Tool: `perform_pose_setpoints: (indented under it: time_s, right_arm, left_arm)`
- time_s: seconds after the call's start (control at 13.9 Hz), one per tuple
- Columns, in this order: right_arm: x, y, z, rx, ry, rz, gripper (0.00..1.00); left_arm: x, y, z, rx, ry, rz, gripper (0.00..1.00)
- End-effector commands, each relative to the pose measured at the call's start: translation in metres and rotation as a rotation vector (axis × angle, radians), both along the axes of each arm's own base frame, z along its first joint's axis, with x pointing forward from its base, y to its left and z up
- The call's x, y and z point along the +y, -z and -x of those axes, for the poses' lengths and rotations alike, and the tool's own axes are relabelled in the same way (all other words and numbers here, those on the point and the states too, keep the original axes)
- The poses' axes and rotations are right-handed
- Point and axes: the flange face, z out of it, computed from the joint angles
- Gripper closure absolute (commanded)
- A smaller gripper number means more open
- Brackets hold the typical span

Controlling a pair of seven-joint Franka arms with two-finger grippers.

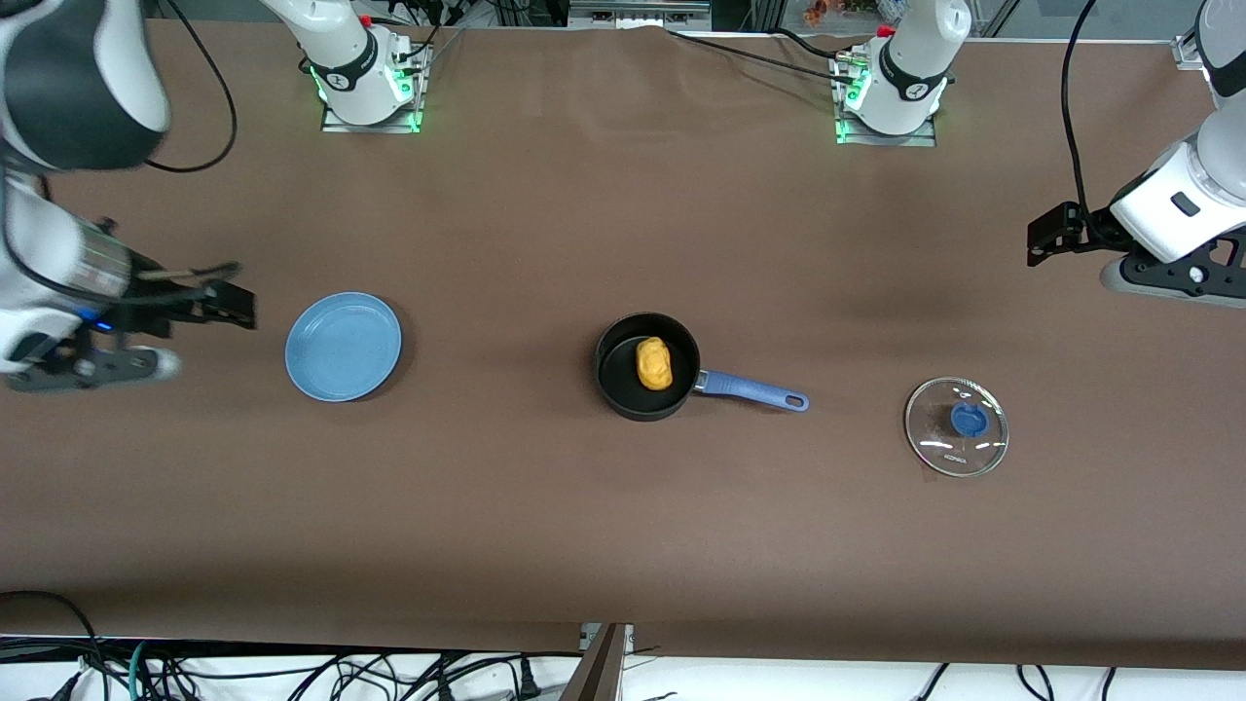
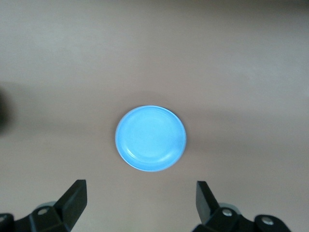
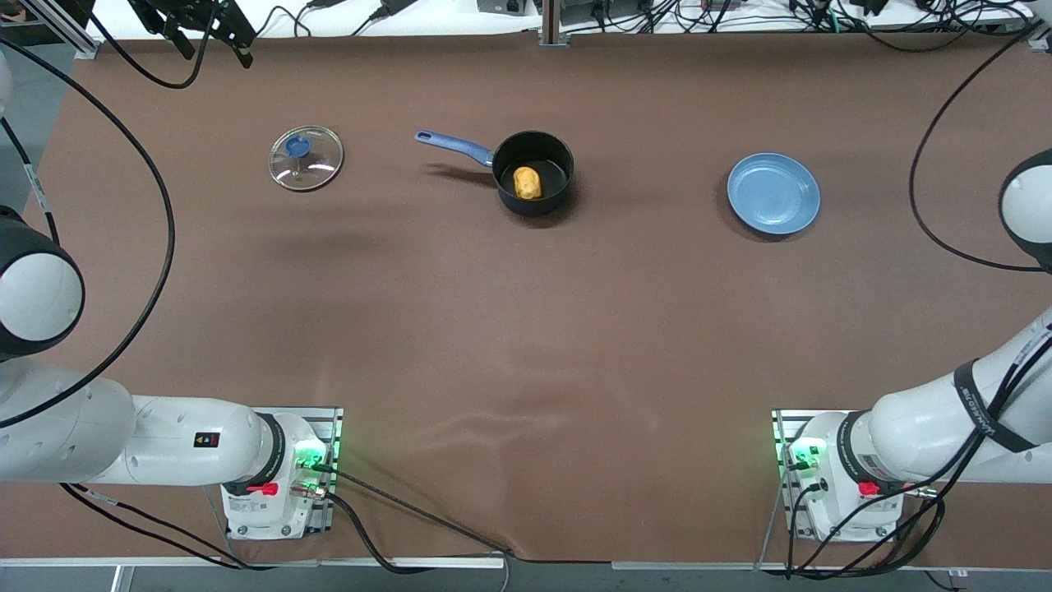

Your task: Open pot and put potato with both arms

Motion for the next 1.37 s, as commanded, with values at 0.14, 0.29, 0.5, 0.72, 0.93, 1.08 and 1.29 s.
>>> perform_pose_setpoints:
  time_s: [0.14,0.29,0.5,0.72,0.93,1.08,1.29]
  right_arm:
    - [-0.016,-0.027,0.066,0.018,0.019,0.045,0.00]
    - [-0.019,-0.052,0.081,-0.015,0.024,0.056,0.00]
    - [-0.032,-0.063,0.088,-0.031,0.051,0.055,0.00]
    - [-0.032,-0.046,0.094,0.021,0.055,0.055,0.00]
    - [-0.030,-0.042,0.093,0.045,0.056,0.044,0.00]
    - [-0.029,-0.048,0.088,0.030,0.057,0.036,0.00]
    - [-0.030,-0.048,0.086,0.030,0.052,0.037,0.00]
  left_arm:
    - [-0.012,-0.001,0.002,-0.018,-0.043,0.012,0.00]
    - [-0.012,-0.001,0.002,-0.020,-0.053,0.011,0.00]
    - [-0.008,-0.002,0.002,-0.021,-0.060,0.013,0.00]
    - [-0.008,0.000,0.001,-0.018,-0.060,0.012,0.00]
    - [-0.009,-0.001,0.001,-0.020,-0.058,0.013,0.00]
    - [-0.006,-0.001,0.002,-0.020,-0.061,0.014,0.00]
    - [-0.005,-0.001,0.002,-0.018,-0.061,0.014,0.00]
